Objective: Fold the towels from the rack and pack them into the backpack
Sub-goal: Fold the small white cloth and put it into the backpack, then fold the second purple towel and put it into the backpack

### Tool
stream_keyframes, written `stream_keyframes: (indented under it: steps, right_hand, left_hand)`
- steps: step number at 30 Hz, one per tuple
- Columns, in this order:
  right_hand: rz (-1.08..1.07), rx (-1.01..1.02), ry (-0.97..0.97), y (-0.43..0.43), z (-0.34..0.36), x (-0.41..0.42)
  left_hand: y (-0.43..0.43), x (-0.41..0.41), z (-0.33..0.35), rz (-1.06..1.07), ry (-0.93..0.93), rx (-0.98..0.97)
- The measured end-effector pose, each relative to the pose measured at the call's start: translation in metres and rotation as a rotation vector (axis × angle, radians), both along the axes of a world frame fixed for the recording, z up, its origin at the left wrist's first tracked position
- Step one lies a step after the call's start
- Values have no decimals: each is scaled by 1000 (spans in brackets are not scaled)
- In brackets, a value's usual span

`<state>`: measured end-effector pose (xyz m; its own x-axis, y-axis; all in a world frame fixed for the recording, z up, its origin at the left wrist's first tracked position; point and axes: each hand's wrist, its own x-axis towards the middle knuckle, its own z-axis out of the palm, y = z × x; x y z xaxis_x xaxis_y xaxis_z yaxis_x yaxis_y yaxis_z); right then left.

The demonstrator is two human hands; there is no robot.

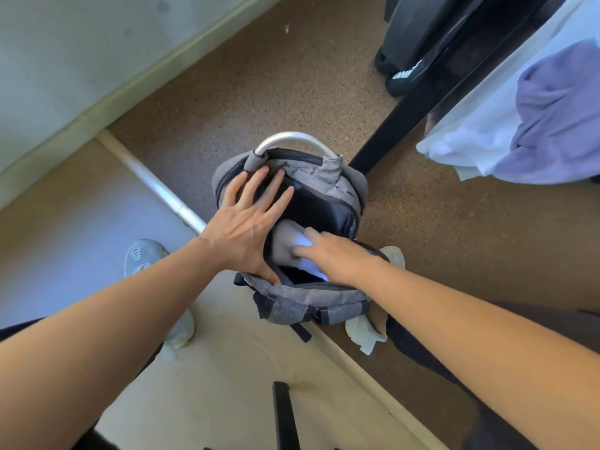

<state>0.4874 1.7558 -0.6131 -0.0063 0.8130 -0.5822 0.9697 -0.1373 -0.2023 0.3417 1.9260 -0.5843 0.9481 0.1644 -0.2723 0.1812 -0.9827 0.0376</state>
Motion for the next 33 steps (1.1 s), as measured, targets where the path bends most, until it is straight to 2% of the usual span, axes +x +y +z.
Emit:
stream_keyframes:
  steps: [3, 5, 7, 9, 14, 19, 23, 27, 31, 33]
  right_hand:
    - [-42, -6, -34, 5, -28, -6]
    - [-103, -177, -58, 3, -46, 1]
    - [-249, -309, -48, 0, -62, 7]
    - [-329, -325, -46, 0, -73, 12]
    - [-356, -310, -11, 0, -65, 14]
    - [-496, -74, 210, 1, -35, 28]
    - [-561, 67, 237, 8, 18, 36]
    - [-605, 131, 308, -6, 80, 37]
    - [-982, 404, 433, -25, 149, 45]
    - [-1265, 566, 620, -38, 180, 51]
  left_hand:
    - [3, -1, -2, -9, -19, 3]
    - [6, -1, -4, -10, -26, 5]
    - [9, 1, -5, -10, -23, 1]
    - [12, 4, -6, -4, -18, -2]
    - [13, 8, -6, -8, -7, -3]
    - [12, 9, -2, -23, -55, -12]
    - [13, 12, 7, -29, -73, -13]
    - [10, 17, 24, 22, -138, -140]
    - [-1, 16, 42, 178, -227, -286]
    - [-9, 17, 57, 236, -215, -391]
